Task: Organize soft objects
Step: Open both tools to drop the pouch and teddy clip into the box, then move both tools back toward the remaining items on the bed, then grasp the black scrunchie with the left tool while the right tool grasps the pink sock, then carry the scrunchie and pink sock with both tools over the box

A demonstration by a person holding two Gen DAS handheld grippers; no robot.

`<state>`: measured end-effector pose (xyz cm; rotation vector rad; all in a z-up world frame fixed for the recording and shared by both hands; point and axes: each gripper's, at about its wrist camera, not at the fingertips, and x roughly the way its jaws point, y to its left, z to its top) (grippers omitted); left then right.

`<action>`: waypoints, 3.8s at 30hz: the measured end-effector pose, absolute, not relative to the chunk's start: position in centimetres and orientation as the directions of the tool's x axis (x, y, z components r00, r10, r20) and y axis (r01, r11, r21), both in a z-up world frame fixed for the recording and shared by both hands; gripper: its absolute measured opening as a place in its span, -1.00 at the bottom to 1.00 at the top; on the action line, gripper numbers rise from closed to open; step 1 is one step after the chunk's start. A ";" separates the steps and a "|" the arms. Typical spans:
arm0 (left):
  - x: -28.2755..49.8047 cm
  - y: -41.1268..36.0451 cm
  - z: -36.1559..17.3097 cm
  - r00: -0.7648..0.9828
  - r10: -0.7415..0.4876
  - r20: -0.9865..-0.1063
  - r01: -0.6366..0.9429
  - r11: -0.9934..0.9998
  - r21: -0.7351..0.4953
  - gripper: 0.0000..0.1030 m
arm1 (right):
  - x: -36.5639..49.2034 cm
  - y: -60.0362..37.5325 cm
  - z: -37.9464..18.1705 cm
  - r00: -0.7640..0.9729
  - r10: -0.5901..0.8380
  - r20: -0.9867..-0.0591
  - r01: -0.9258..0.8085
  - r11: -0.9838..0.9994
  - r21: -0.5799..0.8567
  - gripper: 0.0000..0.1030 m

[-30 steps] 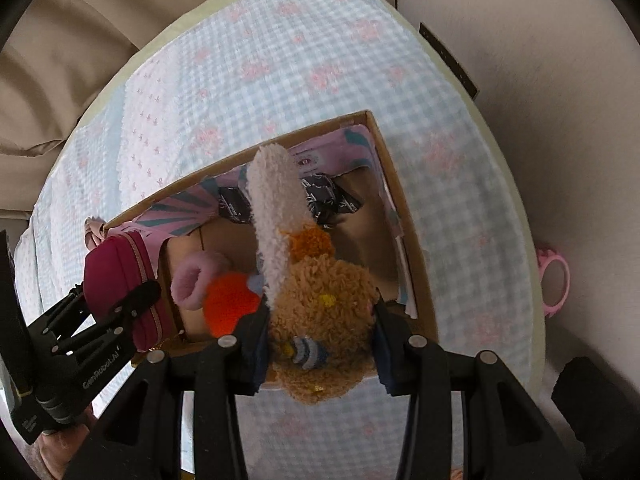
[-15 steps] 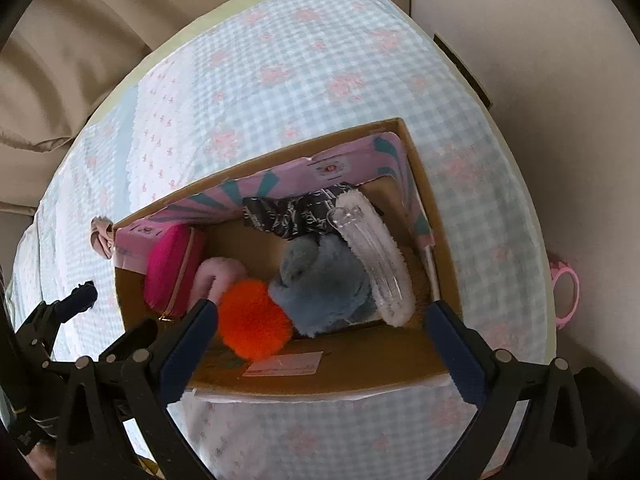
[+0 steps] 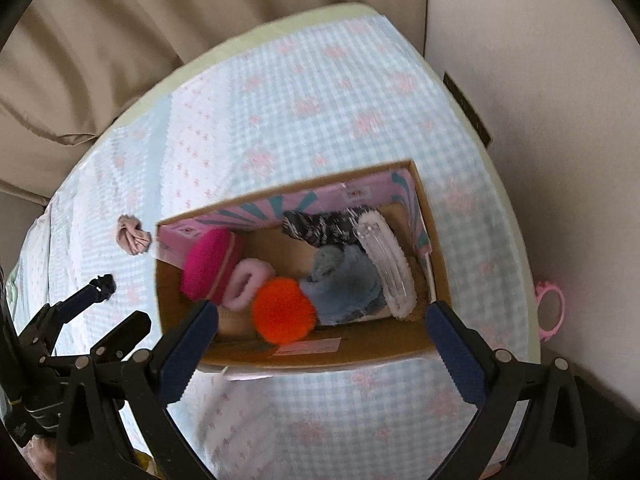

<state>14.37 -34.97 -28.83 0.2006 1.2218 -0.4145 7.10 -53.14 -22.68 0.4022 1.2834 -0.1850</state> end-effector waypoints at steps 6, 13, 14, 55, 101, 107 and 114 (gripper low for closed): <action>12.8 -32.7 -23.8 0.363 -0.251 -0.897 0.384 0.918 -0.101 0.99 | 6.1 -50.9 -16.4 0.388 0.028 -0.921 0.308 0.938 0.158 1.00; 10.9 -28.8 -17.3 0.477 -0.296 -0.827 0.343 0.930 -0.136 0.99 | 4.2 -47.1 -8.8 0.507 -0.023 -0.862 0.234 0.966 0.111 1.00; 10.6 -28.0 -16.3 0.492 -0.303 -0.816 0.335 0.931 -0.144 0.99 | 3.9 -46.7 -8.0 0.517 -0.026 -0.855 0.227 0.968 0.108 1.00; 18.0 2.3 -29.3 0.619 -0.007 -0.786 -0.123 0.987 -0.105 0.98 | 23.1 -18.5 -24.5 0.470 0.215 -0.856 -0.236 0.965 0.113 1.00; 23.7 2.9 -37.5 0.555 0.004 -0.832 -0.156 0.983 -0.099 -0.49 | 26.9 -15.0 -31.4 0.494 0.229 -0.839 -0.227 0.965 0.129 -0.36; 21.3 1.6 -30.0 0.605 0.011 -0.796 -0.127 0.988 -0.083 -0.49 | 22.8 -16.8 -24.2 0.544 0.243 -0.803 -0.207 0.966 0.152 -0.36; 17.8 -2.2 -21.6 0.655 -0.010 -0.755 -0.070 0.995 -0.074 -0.48 | 17.5 -20.2 -16.4 0.592 0.245 -0.768 -0.185 0.969 0.167 -0.36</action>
